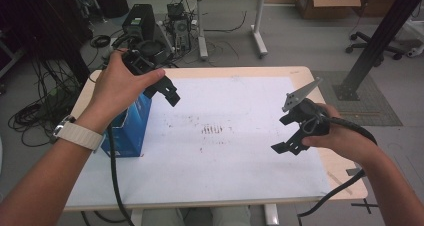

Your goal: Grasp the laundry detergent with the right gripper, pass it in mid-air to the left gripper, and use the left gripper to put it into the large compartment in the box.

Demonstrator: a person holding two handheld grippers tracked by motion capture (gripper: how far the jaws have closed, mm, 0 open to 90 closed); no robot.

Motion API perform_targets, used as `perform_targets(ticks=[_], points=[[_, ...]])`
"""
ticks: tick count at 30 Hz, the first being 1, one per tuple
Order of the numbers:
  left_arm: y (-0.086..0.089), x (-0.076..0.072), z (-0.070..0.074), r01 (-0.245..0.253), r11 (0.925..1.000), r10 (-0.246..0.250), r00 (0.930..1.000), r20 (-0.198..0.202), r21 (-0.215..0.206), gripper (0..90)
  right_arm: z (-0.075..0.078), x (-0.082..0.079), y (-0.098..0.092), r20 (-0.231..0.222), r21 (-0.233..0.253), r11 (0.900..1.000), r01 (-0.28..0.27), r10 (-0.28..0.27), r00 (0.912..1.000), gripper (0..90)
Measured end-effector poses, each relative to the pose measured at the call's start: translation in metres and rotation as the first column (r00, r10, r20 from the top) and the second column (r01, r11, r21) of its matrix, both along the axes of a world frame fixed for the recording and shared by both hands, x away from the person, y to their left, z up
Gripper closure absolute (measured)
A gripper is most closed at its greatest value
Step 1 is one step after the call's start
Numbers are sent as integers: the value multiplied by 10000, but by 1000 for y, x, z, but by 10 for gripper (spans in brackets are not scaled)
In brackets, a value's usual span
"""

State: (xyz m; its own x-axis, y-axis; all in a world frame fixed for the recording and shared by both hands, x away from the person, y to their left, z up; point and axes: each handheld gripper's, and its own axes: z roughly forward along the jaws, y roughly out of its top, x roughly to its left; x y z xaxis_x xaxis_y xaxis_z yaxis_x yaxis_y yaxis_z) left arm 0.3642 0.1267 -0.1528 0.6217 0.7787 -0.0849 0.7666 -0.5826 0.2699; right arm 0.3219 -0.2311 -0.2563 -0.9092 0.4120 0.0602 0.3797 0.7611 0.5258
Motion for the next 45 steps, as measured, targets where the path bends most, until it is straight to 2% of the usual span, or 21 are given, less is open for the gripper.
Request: perform_targets(ticks=[11,18,21,29,45], points=[[-14,4,-12,610,9981,-608,9980,-196,101,44,-1,6,3,-118,-89,9999,-50,49,9999,59],[-21,5,-17,1251,9921,-1250,9921,-75,109,44,0,9,0,-146,-73,9999,71,-72,9999,58],[-23,6,-21,1385,9903,-1381,9901,-241,141,44,0,9,1,-165,-87,10000,25,-26,9999,58],[-24,8,-27,1378,9904,-1375,9901,-267,122,44,-1,10,3,-180,-83,10000,-13,11,9998,58],[-23,9,-28,1443,9895,-1441,9892,-258,41,47,-2,9,2,-168,-29,10000,-8,8,9999,58]])
